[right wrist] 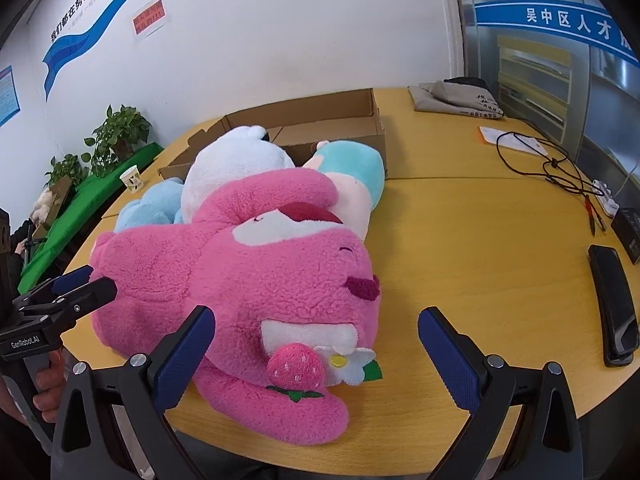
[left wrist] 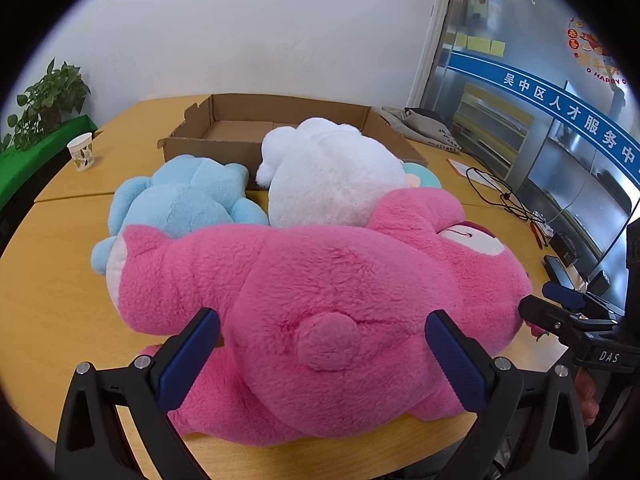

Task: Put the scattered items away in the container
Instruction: 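Close both grippers on the large pink bear plush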

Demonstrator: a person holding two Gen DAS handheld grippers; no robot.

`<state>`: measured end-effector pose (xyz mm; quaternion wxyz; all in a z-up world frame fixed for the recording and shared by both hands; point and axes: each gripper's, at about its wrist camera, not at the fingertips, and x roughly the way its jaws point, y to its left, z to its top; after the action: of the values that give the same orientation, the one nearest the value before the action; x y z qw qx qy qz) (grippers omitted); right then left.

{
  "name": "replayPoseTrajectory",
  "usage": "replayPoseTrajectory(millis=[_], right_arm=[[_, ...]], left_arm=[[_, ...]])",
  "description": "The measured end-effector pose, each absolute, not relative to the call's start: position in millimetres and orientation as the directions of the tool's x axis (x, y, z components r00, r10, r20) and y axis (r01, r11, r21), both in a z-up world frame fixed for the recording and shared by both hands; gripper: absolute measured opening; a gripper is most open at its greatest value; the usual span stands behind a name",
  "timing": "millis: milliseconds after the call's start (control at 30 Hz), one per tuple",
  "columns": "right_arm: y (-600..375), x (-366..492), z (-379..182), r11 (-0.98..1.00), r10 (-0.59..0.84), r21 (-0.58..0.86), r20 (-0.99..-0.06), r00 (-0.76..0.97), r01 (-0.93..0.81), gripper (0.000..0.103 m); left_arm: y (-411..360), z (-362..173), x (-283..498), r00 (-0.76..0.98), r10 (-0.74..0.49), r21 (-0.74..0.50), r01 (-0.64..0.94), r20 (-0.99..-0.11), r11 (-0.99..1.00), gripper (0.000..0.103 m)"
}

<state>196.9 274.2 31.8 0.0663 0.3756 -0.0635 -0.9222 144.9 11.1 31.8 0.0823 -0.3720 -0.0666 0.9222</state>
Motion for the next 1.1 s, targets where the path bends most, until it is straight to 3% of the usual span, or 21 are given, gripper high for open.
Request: replayPoseTrajectory(millis=[267, 467, 667, 767, 833, 933, 1100], right_arm=[[274.4, 173.6, 18.0, -0.977, -0.208, 0.186, -0.702, -0.681, 0.107, 0.103], [278.5, 151.9, -4.2, -0.959, -0.279, 0.248, -0.722, -0.633, 0.139, 0.103], [291.4, 139.6, -33.4, -0.892, -0.433, 0.423, -0.693, -0.577, 0.161, 0.103], [288.4, 144.9, -32.4, -0.896, -0.426, 0.408, -0.679, -0.598, 0.175, 0.103], [285.0, 150.6, -28.3, -0.9, -0.419, 0.394, -0.67, -0.613, 0.185, 0.103], [279.6, 161.3, -19.2, -0.898, -0.427, 0.389, -0.654, -0.624, 0.207, 0.087], [267.6, 183.5, 4.0, -0.915, -0.397, 0.328, -0.624, -0.673, 0.235, 0.073]], left_arm=[[0.8, 11.4, 131.6, -0.666, 0.252, -0.234, -0.118, -0.702, -0.965, 0.103], [-14.9, -10.0, 117.0, -0.588, 0.354, -0.352, -0.123, -0.727, -0.928, 0.103], [-15.3, -14.9, 112.6, -0.573, 0.378, -0.377, -0.126, -0.727, -0.917, 0.102], [-18.0, -11.6, 115.0, -0.566, 0.402, -0.395, -0.141, -0.72, -0.908, 0.09], [-17.7, -6.2, 119.7, -0.571, 0.399, -0.382, -0.156, -0.717, -0.911, 0.074], [-18.0, 1.9, 125.9, -0.576, 0.395, -0.365, -0.173, -0.715, -0.915, 0.056], [-21.4, 16.2, 138.4, -0.58, 0.407, -0.365, -0.194, -0.705, -0.91, 0.044]])
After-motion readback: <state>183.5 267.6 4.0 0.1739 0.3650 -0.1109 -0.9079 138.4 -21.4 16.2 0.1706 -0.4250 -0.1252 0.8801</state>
